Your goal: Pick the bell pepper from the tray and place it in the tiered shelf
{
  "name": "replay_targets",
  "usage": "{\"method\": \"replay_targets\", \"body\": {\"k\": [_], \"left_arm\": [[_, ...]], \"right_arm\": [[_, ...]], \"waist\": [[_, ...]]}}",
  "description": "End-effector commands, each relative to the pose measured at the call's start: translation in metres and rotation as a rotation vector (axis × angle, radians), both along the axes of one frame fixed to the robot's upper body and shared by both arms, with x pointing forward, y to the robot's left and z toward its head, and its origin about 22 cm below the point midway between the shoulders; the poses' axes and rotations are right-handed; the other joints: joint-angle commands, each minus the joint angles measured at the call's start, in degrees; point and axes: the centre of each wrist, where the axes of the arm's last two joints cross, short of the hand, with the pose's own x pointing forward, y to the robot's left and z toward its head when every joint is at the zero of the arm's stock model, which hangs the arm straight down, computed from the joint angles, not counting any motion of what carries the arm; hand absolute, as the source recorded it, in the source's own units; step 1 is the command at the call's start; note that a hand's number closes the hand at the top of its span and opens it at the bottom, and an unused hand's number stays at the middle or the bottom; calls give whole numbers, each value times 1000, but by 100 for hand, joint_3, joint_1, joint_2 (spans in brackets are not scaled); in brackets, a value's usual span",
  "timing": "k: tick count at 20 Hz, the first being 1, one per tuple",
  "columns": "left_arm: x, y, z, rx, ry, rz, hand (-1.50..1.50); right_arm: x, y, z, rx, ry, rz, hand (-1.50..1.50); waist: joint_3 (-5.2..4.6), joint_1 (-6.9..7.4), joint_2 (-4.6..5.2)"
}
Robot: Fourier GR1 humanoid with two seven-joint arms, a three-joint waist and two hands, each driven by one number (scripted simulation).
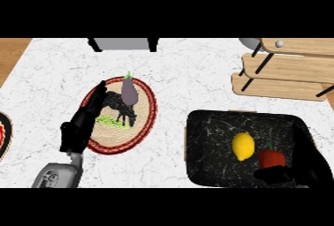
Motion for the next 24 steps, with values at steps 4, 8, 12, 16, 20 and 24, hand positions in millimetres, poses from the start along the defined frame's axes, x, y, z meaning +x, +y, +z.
{"method": "replay_targets", "body": {"k": [4, 8, 12, 16, 20, 24], "left_arm": [[1, 1, 11, -7, 2, -3, 0], [15, -4, -2, 2, 5, 11, 0], [-5, -6, -15, -7, 12, -19, 0], [5, 6, -4, -4, 25, -14, 0], [-2, 18, 4, -21, 7, 3, 0], [16, -10, 9, 9, -7, -39, 0]], "right_arm": [[-10, 17, -24, 15, 27, 19, -150], [-2, 12, -14, 27, 23, 12, -150], [8, 11, -32, -1, 133, 93, 150], [-5, -15, -37, -90, 110, 127, 150], [-16, 15, -21, -92, 52, 198, 150], [13, 95, -30, -57, 6, 495, 150]], "waist": [[-1, 1, -2], [-1, -7, 0], [-1, 21, 1], [0, 1, -1], [-2, 1, -9], [1, 98, 15]]}}
